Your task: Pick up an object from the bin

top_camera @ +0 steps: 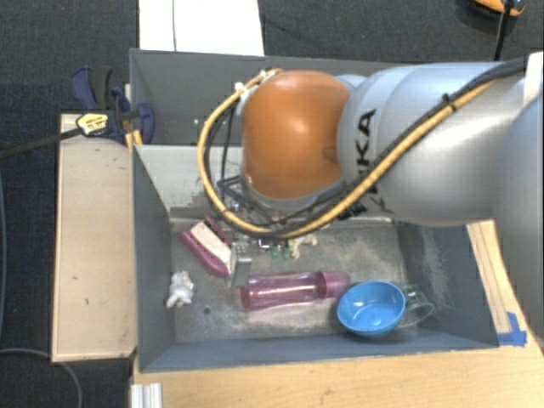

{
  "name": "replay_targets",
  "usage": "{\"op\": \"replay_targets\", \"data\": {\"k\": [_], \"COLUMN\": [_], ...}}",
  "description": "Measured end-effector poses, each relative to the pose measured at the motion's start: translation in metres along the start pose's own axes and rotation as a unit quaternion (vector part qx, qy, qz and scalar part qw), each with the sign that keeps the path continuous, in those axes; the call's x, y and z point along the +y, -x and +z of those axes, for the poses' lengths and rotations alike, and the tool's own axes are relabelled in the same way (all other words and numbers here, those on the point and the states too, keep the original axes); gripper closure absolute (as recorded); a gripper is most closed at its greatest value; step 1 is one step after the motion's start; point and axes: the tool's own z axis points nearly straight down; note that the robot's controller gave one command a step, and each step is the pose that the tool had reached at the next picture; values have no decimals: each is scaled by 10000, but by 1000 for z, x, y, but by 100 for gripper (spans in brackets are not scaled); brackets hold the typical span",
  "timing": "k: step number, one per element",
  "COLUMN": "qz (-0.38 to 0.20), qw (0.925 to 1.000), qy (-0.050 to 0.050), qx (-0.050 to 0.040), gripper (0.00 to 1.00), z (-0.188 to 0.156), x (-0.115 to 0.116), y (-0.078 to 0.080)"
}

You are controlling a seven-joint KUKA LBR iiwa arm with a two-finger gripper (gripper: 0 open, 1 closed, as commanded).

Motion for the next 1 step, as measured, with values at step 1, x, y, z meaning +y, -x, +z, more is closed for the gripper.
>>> {"op": "replay_targets", "data": {"k": [1], "qz": [26], "qw": [10000], "qy": [9], "qx": [-39], "gripper": [0], "z": [-5], "x": [-1], "y": [2]}}
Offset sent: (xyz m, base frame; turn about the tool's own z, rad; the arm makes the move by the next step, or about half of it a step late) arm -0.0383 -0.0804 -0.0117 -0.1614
